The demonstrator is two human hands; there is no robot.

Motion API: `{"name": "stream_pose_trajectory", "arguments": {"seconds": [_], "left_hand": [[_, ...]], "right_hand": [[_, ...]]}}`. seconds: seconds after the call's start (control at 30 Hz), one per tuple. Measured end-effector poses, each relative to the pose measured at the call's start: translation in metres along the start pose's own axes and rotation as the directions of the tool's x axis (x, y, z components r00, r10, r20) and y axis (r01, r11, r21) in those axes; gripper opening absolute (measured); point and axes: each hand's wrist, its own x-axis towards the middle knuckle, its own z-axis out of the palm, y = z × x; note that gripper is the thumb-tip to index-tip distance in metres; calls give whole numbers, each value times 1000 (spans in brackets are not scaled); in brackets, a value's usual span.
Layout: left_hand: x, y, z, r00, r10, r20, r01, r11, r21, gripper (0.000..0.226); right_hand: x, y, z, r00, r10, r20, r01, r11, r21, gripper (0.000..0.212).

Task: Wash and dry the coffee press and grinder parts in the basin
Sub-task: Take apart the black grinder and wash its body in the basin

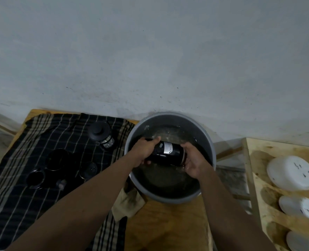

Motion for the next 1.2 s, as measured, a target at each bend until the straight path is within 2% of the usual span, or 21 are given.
{"name": "stream_pose_trajectory", "arguments": {"seconds": [0.1,0.17,0.3,0.4,0.5,0.57,0.63,0.7,0.77,0.83,0.87,0.97,1.03,1.1,1.2], "left_hand": [[1,1,-4,999,-39,35,38,998,42,51],[3,-1,-3,998,-6,60,1,996,89,55],[8,-8,3,985,166,33,-170,971,171,72],[5,-9,4,958,288,-8,-279,936,212,73],[3,-12,-1,917,393,72,-397,874,281,81],[6,-17,-2,914,390,111,-405,855,323,70],[9,-22,-4,913,396,94,-405,860,312,58],[8,-20,-7,911,401,101,-410,850,329,64],[3,-13,-10,895,403,190,-443,763,471,87],[-1,-8,-10,877,415,243,-459,572,680,100],[-2,-8,-9,869,435,234,-450,500,740,97],[-4,-10,-10,846,494,201,-427,402,810,80],[-3,-13,-11,832,516,203,-419,345,840,78],[-3,-15,-11,828,518,214,-412,303,860,80],[-5,-17,-6,834,504,224,-407,289,866,83]], "right_hand": [[-1,-4,0,999,32,-10,-32,999,24,38],[0,-5,0,998,36,-46,-34,999,38,35],[-1,-4,0,998,30,-54,-28,998,47,37],[-2,-5,-1,998,43,-45,-41,998,50,34],[-3,-7,-2,998,40,-47,-40,999,-2,37],[-4,-8,-1,999,42,-35,-44,997,-61,38],[-7,-8,-1,999,33,5,-32,997,-65,36],[-9,-10,0,1000,2,6,-2,999,-37,35],[-10,-14,3,998,-36,-48,33,998,-58,34],[-11,-16,7,994,-75,-76,64,987,-149,36],[-12,-16,9,991,-103,-83,84,974,-212,37],[-8,-16,4,933,-292,-211,188,894,-406,35],[-4,-20,-2,895,-345,-283,229,900,-372,43],[-1,-23,-1,917,-297,-267,193,914,-357,52],[0,-18,8,975,-118,-186,59,954,-293,64]]}}
